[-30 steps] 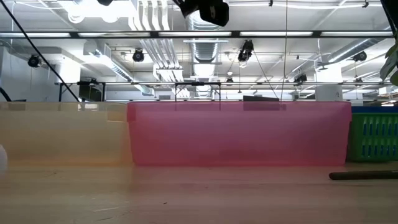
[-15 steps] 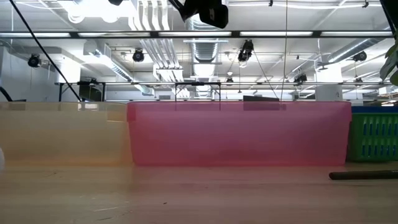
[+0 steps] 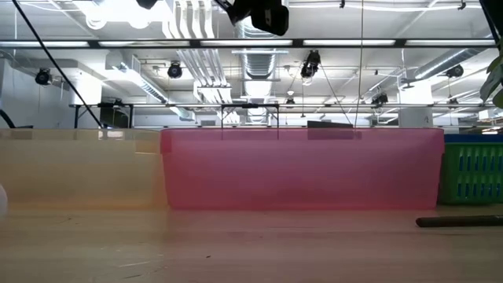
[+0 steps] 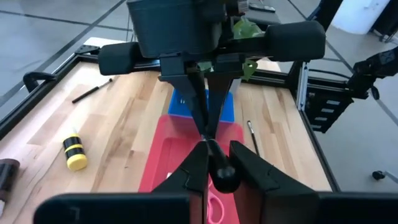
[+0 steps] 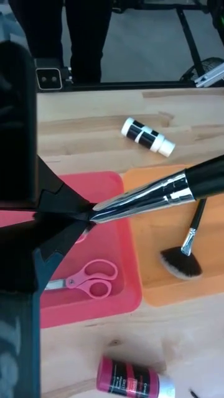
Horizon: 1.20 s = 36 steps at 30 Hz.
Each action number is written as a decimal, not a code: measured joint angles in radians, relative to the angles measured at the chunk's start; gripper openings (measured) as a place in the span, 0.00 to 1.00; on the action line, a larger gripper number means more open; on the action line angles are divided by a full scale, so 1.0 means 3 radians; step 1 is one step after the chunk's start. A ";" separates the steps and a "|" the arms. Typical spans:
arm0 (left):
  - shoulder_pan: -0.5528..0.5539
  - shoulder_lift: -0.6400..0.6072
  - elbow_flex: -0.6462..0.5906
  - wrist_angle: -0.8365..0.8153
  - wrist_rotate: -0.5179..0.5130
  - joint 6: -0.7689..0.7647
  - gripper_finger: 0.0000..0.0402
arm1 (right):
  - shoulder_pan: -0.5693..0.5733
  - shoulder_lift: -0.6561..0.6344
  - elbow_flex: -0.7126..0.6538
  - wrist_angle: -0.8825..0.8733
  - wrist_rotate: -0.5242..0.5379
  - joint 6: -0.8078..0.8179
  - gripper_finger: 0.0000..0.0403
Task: Pick & Place Paint Supplies
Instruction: Put the silver blush brush into the orange bin
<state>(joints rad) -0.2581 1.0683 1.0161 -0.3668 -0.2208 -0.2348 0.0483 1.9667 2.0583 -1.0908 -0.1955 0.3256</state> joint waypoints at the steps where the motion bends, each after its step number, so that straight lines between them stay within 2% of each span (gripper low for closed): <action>1: 0.0000 0.0000 0.0000 -0.0001 0.0001 -0.0002 0.11 | 0.0000 0.0000 0.0000 0.0003 0.0014 0.0001 0.02; 7: 0.0000 -0.0020 0.0003 -0.0014 0.0013 -0.0078 0.11 | 0.0001 -0.0021 -0.0005 0.0076 0.0007 0.0037 0.03; 9: 0.0000 -0.0031 0.0004 -0.0024 0.0025 -0.0084 0.11 | 0.0000 -0.0042 -0.0005 0.0106 0.0006 0.0042 0.06; 15: -0.0001 -0.0057 0.0001 -0.0278 0.0091 -0.0144 0.11 | -0.0010 -0.0102 0.0003 0.0145 0.0048 0.0088 0.28; 19: -0.0006 -0.0075 -0.0001 -0.0878 0.0230 -0.0362 0.11 | -0.0003 -0.0199 0.0001 0.0078 0.0081 0.0112 0.43; 22: -0.0058 -0.0086 -0.0010 -0.1412 0.0365 -0.0521 0.11 | -0.0006 -0.0303 0.0002 0.0014 0.0204 0.0145 0.49; 25: -0.0145 -0.0084 -0.0087 -0.1817 0.0389 -0.0697 0.11 | -0.0006 -0.0360 -0.0021 -0.0077 0.0326 0.0166 0.51; 31: -0.0254 -0.0089 -0.0349 -0.1967 0.0596 -0.0940 0.11 | -0.0003 -0.0429 -0.0037 -0.0179 0.0402 0.0213 0.52; 36: -0.0262 -0.0086 -0.0304 -0.2296 0.0603 -0.1002 0.11 | -0.0003 -0.0430 -0.0043 -0.0198 0.0402 0.0226 0.52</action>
<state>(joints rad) -0.3367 1.0425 0.9250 -1.0555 -0.0399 -0.5354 0.0475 1.8378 2.0453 -1.1503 -0.0748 0.3935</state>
